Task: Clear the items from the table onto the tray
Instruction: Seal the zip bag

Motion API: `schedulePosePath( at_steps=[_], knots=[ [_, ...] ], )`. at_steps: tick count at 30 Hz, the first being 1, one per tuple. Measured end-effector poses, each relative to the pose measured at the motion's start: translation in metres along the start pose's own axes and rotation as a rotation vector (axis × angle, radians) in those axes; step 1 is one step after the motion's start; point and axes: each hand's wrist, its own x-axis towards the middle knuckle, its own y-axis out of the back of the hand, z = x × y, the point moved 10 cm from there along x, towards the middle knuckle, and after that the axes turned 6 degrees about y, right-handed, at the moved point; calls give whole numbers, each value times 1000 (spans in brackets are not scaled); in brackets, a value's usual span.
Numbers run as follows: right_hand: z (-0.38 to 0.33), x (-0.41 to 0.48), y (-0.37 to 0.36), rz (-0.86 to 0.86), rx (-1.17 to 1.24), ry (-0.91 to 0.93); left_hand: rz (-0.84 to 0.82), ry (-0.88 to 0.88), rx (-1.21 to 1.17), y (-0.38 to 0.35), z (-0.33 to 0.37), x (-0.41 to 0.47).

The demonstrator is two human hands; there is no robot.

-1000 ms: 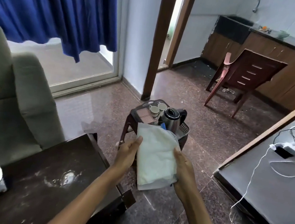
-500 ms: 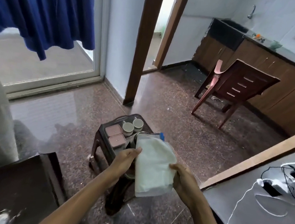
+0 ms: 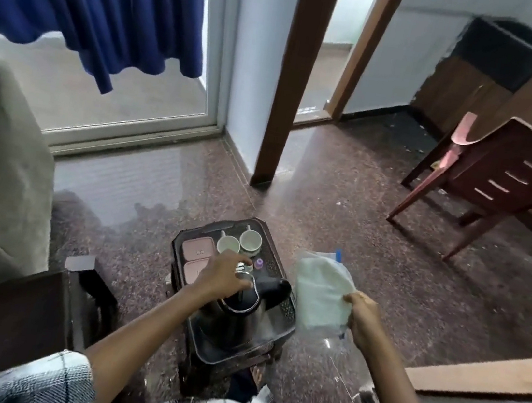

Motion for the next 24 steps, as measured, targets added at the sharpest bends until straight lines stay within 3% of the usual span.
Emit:
schedulePosePath(
  at_steps=[5,13,24],
  knots=[
    [18,66,-22,-80,-216,-17,-229,204,413,-61,-19,11],
    [65,124,-89,-302,-464,-2,-119,292,419,-65,-32,9],
    [66,111,-136,-395,-734,57,-84,290,416,-61,-32,8]
  ],
)
